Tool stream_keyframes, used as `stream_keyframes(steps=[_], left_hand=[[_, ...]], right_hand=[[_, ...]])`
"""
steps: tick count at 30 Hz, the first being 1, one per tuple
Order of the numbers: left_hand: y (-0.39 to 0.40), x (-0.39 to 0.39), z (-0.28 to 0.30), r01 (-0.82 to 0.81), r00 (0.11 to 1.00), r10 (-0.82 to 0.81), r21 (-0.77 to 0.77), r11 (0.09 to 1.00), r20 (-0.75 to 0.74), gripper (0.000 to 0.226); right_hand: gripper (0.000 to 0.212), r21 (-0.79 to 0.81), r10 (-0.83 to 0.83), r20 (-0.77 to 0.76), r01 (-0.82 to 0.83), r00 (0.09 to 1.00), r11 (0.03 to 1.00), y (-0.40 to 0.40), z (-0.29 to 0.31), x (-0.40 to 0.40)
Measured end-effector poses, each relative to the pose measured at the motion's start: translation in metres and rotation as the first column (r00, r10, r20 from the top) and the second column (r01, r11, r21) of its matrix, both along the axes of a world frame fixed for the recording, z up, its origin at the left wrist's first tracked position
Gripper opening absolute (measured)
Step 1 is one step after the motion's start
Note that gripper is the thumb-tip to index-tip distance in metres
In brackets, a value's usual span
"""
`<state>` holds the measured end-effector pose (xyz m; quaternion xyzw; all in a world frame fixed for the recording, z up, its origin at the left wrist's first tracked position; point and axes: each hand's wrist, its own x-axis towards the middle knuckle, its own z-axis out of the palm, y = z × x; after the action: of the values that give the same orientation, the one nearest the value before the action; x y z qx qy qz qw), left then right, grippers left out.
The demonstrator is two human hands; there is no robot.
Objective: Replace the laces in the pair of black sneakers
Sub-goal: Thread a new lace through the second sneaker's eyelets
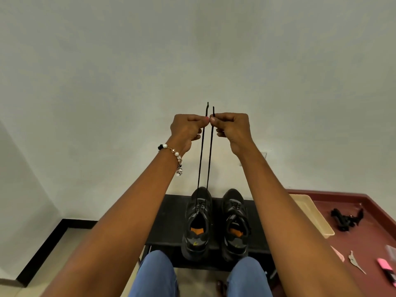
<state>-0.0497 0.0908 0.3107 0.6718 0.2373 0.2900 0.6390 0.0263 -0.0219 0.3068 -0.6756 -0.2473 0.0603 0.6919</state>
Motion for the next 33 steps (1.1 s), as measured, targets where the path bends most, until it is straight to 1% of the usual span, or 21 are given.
stream_keyframes(steps=[4,6,8,10,13,17,20,22,24,27,29,33], left_hand=[[-0.002,0.005,0.002,-0.022,0.999,0.019,0.077,0.997,0.046,0.018],[-0.002,0.006,0.004,-0.041,0.998,0.033,0.148,0.988,0.059,0.018],[-0.003,0.008,0.005,-0.065,0.996,0.049,0.231,0.971,0.071,0.016],[-0.004,0.01,0.005,-0.076,0.995,0.054,0.267,0.961,0.089,0.017],[-0.007,0.014,0.003,-0.093,0.993,0.071,0.255,0.962,0.096,0.025],[-0.006,0.016,0.004,-0.086,0.991,0.062,0.216,0.972,0.118,0.041],[-0.005,0.014,0.008,-0.058,0.991,0.032,0.207,0.977,0.129,0.05],[-0.005,0.014,0.009,-0.028,0.992,0.006,0.173,0.985,0.124,0.053],[-0.003,0.013,0.008,0.013,0.994,-0.026,0.123,0.992,0.105,0.049],[0.0,0.013,0.003,0.075,0.994,-0.082,0.091,0.993,0.074,0.03],[0.0,0.012,0.001,0.081,0.993,-0.089,0.09,0.993,0.081,0.02],[0.001,0.012,0.003,0.05,0.991,-0.059,0.078,0.996,0.117,0.016]], right_hand=[[0.014,0.058,-0.043,-0.07,0.047,0.997,0.997,0.007,0.002,0.002],[0.014,0.069,-0.052,-0.094,0.058,0.994,0.996,0.008,0.003,0.004],[0.014,0.088,-0.045,-0.112,0.055,0.993,0.995,0.009,0.005,0.005],[0.01,0.112,-0.022,-0.134,0.037,0.991,0.993,0.01,0.007,0.005],[0.005,0.119,-0.001,-0.142,0.018,0.99,0.993,0.012,0.01,0.005],[0.008,0.034,-0.04,-0.079,0.043,0.996,0.999,0.014,0.014,0.007],[0.011,-0.02,-0.05,-0.041,0.05,0.998,0.999,0.015,0.017,0.01],[0.012,-0.039,-0.051,-0.038,0.05,0.998,0.998,0.016,0.017,0.011],[0.01,-0.03,-0.044,-0.062,0.042,0.997,0.999,0.017,0.017,0.01],[0.006,0.03,-0.013,-0.133,0.017,0.991,0.999,0.017,0.015,0.006],[0.005,0.076,0.01,-0.181,0.003,0.983,0.997,0.017,0.015,0.004],[0.004,0.114,0.053,-0.218,-0.029,0.974,0.993,0.015,0.015,0.002]])
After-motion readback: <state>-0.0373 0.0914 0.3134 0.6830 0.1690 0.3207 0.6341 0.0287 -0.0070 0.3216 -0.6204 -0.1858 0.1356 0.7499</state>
